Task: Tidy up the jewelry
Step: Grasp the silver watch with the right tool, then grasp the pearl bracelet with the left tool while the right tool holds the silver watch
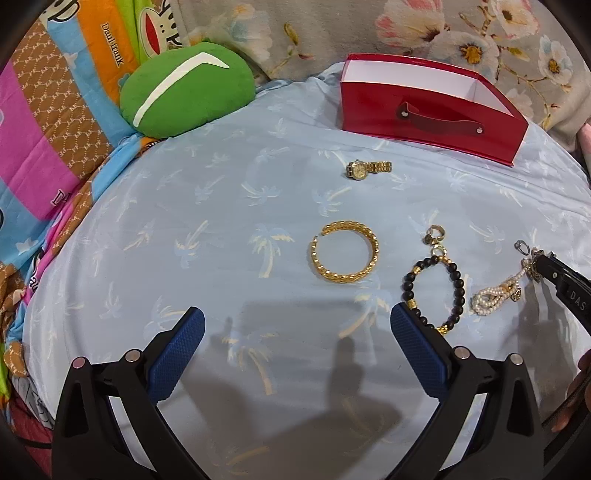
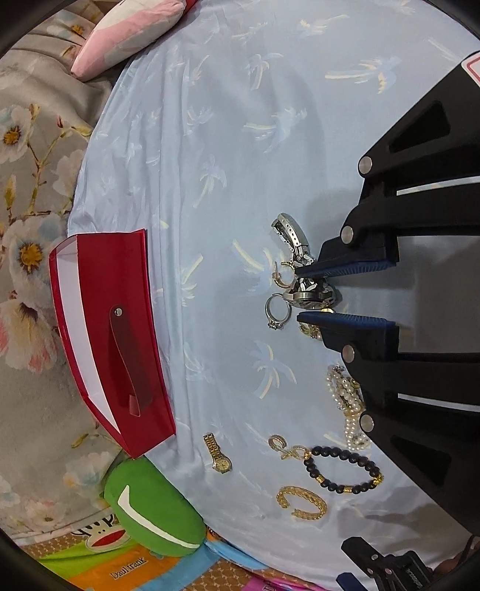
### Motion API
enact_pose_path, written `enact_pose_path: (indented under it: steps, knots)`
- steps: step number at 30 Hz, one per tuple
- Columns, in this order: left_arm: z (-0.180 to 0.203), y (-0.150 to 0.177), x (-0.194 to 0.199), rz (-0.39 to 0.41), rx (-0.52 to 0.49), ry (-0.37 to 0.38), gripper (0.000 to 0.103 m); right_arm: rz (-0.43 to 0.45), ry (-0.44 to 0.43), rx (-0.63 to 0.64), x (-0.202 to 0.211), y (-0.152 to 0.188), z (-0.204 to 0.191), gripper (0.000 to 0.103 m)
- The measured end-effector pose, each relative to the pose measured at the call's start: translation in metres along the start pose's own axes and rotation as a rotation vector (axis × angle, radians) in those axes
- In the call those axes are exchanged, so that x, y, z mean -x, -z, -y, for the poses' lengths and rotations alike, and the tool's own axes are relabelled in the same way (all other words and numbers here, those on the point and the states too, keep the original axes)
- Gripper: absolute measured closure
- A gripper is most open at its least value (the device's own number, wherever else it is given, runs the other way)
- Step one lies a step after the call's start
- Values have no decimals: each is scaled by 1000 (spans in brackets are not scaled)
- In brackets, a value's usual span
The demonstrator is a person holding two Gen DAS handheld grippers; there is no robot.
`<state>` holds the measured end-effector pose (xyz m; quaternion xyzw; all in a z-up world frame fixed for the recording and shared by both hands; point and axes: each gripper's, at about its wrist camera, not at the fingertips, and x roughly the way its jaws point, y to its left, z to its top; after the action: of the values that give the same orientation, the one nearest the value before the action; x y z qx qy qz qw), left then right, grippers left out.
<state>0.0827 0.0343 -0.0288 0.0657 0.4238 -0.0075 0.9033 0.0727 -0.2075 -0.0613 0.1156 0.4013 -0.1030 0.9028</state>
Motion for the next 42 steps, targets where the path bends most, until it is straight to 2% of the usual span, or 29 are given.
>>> enact_pose_path:
  steps: [11, 19, 20, 22, 26, 31, 38, 40, 42]
  knots:
    - [14, 3, -8, -31, -20, 50, 5, 11, 28, 49, -9, -7, -3, 88]
    - [25, -1, -9, -42, -22, 123, 5, 52, 19, 14, 16, 4, 4, 90]
    - [27, -2, -10, -50, -19, 138, 5, 60, 21, 11, 21, 4, 5, 95]
    - [33, -3, -13, -64, -16, 157, 5, 67, 30, -2, 29, 6, 9, 97]
    - [46, -7, -11, -64, -18, 196, 5, 44, 32, -9, 35, 13, 14, 97]
    - [78, -11, 2, -20, -94, 252, 5, 48, 31, -31, 46, 20, 22, 97]
    - [125, -14, -5, -24, -210, 298, 6, 47, 44, -41, 56, 25, 31, 97]
    - [136, -13, -8, -25, -246, 307, 10, 42, 44, -47, 56, 27, 34, 97]
    - [144, -12, -10, -35, -273, 319, 22, 38, 43, -51, 57, 28, 36, 97]
